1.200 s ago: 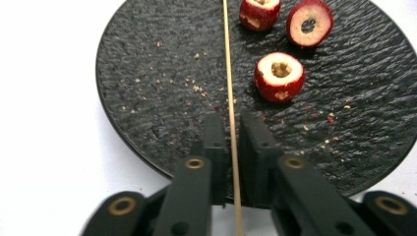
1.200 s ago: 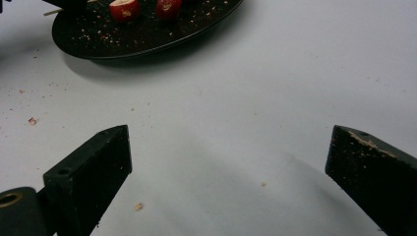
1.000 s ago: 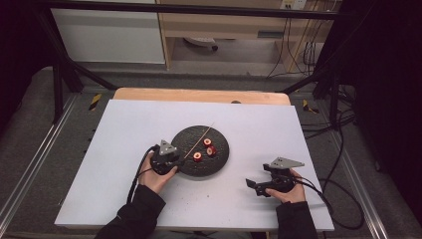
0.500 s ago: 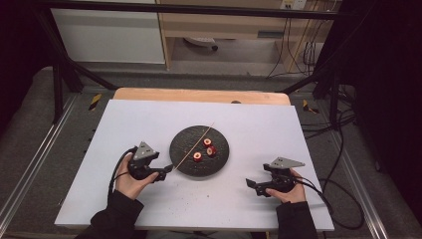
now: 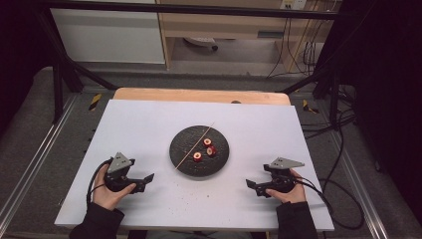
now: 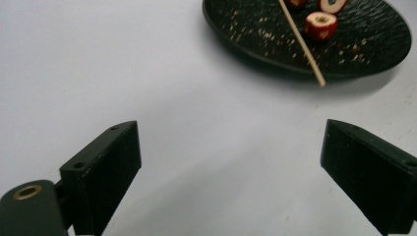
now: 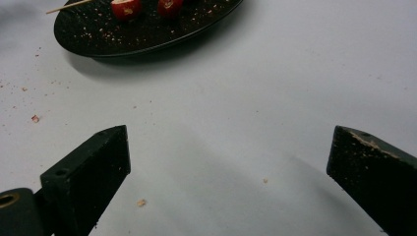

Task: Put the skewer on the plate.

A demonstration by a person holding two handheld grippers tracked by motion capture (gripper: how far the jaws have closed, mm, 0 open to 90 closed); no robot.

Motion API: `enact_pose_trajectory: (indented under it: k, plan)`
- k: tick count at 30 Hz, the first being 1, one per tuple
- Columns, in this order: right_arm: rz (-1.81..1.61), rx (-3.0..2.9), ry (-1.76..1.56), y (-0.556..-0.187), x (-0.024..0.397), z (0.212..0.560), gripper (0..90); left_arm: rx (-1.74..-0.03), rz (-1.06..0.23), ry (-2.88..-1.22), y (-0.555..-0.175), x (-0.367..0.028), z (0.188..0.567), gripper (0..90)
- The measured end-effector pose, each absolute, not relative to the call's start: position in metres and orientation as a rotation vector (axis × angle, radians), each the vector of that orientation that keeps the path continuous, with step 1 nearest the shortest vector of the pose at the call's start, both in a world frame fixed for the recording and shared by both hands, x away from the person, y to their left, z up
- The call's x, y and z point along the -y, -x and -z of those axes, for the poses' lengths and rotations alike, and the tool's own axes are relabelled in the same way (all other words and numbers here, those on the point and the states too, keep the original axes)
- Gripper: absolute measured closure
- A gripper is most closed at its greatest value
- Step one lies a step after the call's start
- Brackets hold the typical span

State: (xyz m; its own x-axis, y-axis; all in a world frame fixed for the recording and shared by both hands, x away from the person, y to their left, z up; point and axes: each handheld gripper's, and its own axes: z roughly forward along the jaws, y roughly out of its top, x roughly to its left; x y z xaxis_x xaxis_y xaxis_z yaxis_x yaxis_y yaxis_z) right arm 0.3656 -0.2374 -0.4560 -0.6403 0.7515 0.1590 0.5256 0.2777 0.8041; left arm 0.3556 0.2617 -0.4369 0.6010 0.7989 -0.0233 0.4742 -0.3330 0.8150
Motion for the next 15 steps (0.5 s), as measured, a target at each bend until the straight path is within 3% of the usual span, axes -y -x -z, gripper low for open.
enact_pose_trajectory:
  k: [15]
  plan:
    - [-1.268, -2.318, -1.184, -0.365, 0.237, 0.457, 1.6, -1.006, -0.484, -2.026, -0.345, -0.277, 0.452, 6.3]
